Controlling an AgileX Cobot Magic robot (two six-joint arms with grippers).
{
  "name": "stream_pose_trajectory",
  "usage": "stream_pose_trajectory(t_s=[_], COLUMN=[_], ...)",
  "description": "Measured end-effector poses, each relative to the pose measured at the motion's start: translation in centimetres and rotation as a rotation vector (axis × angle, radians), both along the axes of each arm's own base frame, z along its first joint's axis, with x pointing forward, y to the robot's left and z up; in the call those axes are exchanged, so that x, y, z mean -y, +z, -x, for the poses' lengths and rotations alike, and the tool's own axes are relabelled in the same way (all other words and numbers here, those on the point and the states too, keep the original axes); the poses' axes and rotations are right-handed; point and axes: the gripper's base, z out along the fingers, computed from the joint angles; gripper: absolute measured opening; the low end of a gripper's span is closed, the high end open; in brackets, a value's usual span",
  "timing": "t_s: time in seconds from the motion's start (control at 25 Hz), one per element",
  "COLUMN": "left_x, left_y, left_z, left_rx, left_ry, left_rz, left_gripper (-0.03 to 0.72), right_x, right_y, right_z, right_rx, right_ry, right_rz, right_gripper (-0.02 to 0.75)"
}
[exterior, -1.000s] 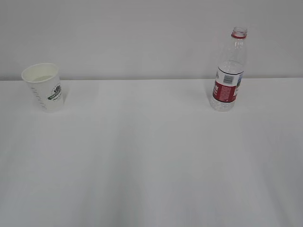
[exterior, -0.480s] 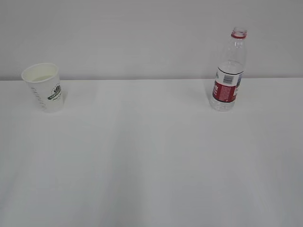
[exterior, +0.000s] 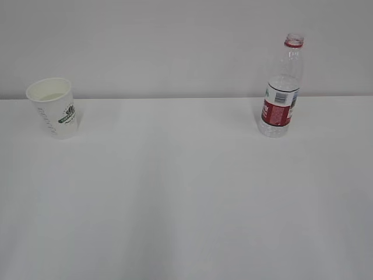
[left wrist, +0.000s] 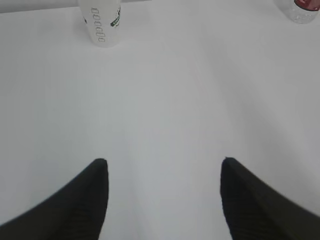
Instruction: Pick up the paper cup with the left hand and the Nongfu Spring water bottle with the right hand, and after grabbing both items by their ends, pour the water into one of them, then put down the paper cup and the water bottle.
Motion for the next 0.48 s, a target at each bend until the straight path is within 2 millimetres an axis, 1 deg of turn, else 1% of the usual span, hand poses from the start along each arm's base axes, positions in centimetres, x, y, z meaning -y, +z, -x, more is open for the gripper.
stream_pose_trajectory(t_s=[0.48], left_x=[-0.01], left_y=[-0.01], left_z=[0.29], left_rx=[0.015], left_ry=[0.0], left_rz=[0.0], left_gripper=[0.503], right_x=[-0.08], right_y=[-0.13], right_z=[0.03], right_rx=[-0.01], right_ry=[0.01], right_rz=[0.0], right_gripper=[0.59])
